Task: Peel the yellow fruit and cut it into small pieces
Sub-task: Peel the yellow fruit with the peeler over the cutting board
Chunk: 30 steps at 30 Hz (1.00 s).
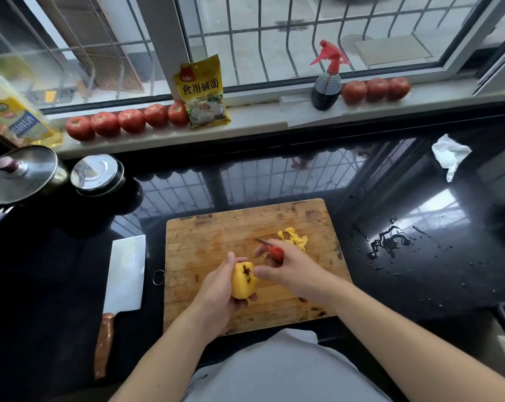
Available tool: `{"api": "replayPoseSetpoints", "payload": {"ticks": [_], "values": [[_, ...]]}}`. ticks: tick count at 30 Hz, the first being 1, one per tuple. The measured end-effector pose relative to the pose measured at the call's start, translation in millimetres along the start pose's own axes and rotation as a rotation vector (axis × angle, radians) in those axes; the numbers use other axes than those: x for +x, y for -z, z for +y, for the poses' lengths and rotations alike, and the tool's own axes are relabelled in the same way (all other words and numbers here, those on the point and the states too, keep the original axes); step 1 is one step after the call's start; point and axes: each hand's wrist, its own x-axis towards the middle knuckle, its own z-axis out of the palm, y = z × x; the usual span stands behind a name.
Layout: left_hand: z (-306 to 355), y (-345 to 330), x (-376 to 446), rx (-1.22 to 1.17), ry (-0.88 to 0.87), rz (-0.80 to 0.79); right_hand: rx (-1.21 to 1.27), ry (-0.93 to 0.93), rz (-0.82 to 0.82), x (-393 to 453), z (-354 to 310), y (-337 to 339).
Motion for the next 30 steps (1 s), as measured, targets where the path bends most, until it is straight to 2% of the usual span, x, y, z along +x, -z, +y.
{"api": "replayPoseSetpoints", "payload": {"ticks": [2, 5, 9, 11, 14, 16, 18, 21, 25, 30], "values": [[0, -3, -1, 0.016, -0.004, -0.017, 0.041, 0.093, 0.016, 5, 2, -12], [0, -3, -2, -0.009, -0.002, -0.018, -0.03, 0.166, 0.113, 10, 6, -16], [0, -4, -8, -0.047, 0.034, 0.001, -0.394, 0.292, 0.182, 9, 12, -14], [0, -4, -9, -0.17, 0.076, -0.005, -0.384, 0.161, 0.316, 11, 18, -9], [2, 2, -12, -0.379, 0.127, -0.046, -0.153, -0.134, 0.551, 13, 25, 8], [3, 6, -14, -0.432, 0.124, -0.089, -0.32, -0.215, 0.541, 10, 28, 18], [4, 8, -16, -0.453, 0.089, -0.095, -0.527, -0.199, 0.47, 6, 29, 22], [3, 6, -13, -0.469, -0.001, -0.085, -0.595, -0.065, 0.42, 1, 26, 23], [2, 1, -7, -0.381, -0.031, -0.028, -0.95, 0.337, 0.482, -15, 16, 12], [5, -5, -10, -0.35, -0.051, -0.089, -1.163, 0.516, 0.456, -15, 13, -4]]}}
